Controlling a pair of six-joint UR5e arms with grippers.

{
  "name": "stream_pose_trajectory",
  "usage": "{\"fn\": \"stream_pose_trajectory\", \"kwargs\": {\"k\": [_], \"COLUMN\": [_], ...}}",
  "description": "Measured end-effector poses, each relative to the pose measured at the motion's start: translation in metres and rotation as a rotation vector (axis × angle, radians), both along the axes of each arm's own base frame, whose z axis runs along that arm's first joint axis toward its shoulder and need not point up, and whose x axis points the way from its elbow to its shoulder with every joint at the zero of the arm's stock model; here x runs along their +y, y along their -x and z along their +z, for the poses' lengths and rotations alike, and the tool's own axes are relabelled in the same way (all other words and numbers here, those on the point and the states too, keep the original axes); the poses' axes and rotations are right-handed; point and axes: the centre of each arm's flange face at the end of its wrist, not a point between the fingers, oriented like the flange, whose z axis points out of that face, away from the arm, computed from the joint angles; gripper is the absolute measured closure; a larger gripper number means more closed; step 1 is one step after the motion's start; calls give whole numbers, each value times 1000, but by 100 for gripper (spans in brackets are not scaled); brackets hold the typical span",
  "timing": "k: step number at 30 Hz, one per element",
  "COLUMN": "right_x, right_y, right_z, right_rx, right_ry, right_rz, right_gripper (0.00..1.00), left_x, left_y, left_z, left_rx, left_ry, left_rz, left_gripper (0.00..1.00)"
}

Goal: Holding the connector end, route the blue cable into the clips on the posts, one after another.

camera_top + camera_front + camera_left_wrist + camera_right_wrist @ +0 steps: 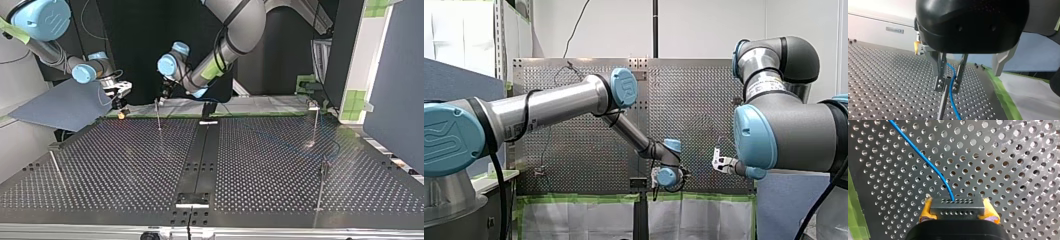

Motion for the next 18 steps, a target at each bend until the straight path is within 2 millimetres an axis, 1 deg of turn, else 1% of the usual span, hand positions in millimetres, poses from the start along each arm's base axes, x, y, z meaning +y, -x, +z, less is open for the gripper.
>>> {"fn": "stream_pose_trajectory", "kwargs": {"k": [18], "right_x": [-1], "right_y": [1], "right_z": [0], "right_rx": [-2], "right_ry": [0], "right_rz": [-2], "right_gripper": [100], "left_x": [-9], "left_y": [11], "left_z": [3], "left_rx": [-15], "left_ry": [16], "left_rz": [6], "left_gripper": [0]}}
